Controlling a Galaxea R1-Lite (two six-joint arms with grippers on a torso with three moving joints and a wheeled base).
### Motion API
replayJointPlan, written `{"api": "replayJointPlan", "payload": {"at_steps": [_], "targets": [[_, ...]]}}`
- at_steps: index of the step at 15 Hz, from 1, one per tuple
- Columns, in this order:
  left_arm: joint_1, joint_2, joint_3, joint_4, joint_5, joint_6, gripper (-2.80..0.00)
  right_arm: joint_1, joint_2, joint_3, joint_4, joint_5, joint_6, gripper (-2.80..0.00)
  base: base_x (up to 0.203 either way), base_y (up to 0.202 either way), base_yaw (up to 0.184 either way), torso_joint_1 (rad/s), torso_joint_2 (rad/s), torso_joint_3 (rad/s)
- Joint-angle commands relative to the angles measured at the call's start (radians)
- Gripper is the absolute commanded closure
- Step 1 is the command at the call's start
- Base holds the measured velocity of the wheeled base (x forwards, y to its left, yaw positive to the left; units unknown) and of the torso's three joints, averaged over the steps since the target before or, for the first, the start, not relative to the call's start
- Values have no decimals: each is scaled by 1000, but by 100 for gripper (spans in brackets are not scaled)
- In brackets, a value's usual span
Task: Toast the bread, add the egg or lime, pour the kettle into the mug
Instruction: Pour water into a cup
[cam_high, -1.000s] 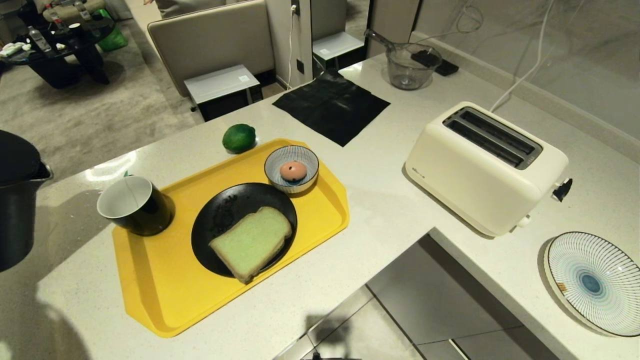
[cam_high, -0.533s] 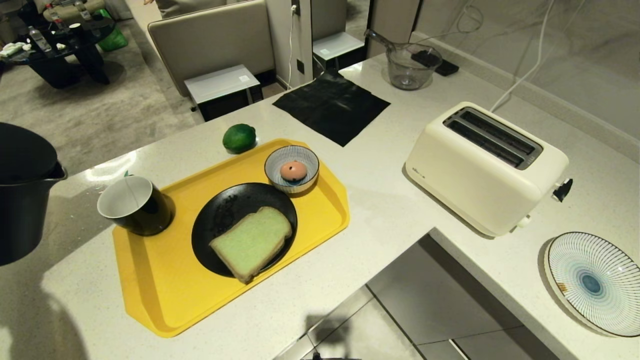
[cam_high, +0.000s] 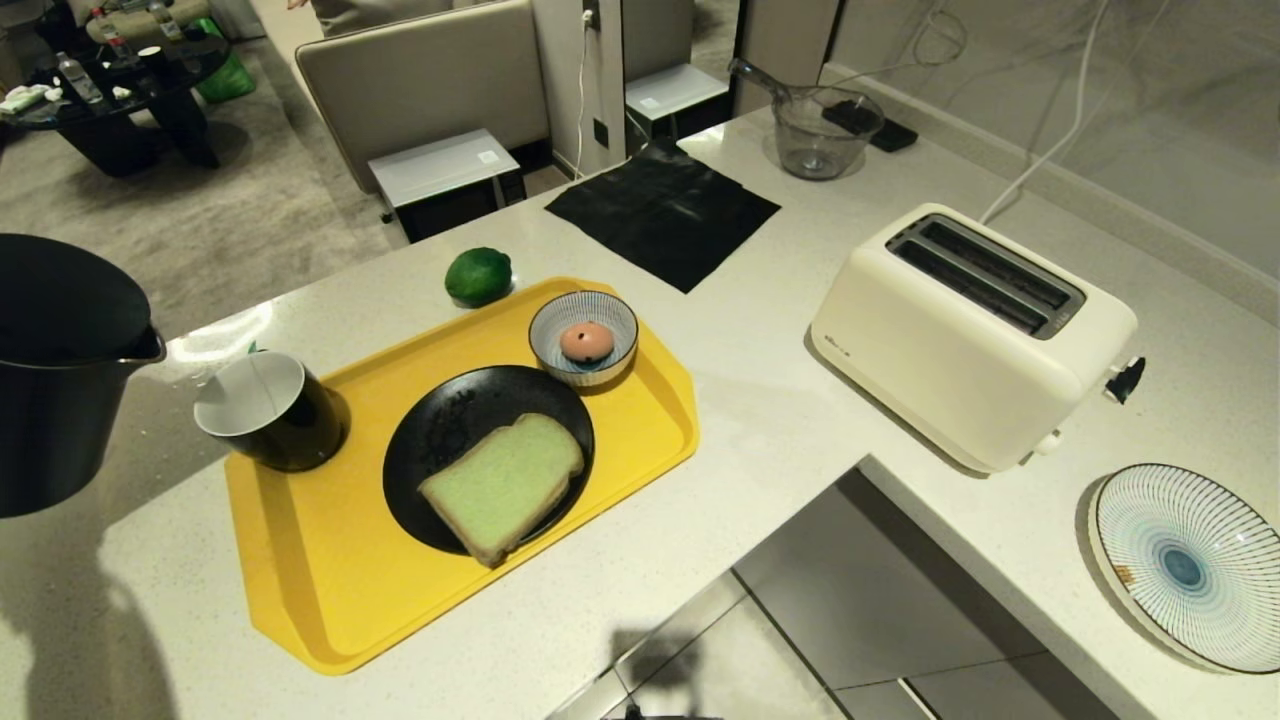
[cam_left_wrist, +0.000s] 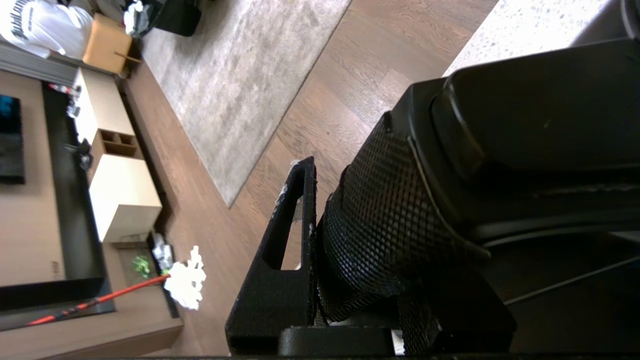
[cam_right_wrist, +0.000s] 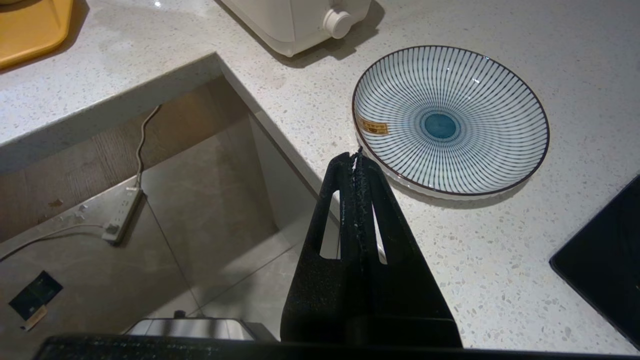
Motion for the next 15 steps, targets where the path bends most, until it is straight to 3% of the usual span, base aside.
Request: {"api": "replayJointPlan", "payload": {"at_steps": [1, 12, 15], "targets": [[-12, 3, -2, -1, -3, 19, 0, 0, 2, 26, -1, 0, 0, 0, 0, 0, 0, 0, 0, 0], [-44, 45, -46, -2, 0, 142, 0, 0, 2, 26, -1, 0, 0, 0, 0, 0, 0, 0, 0, 0], [-63, 50, -51, -2, 1, 151, 0, 0, 2, 26, -1, 0, 0, 0, 0, 0, 0, 0, 0, 0]]}}
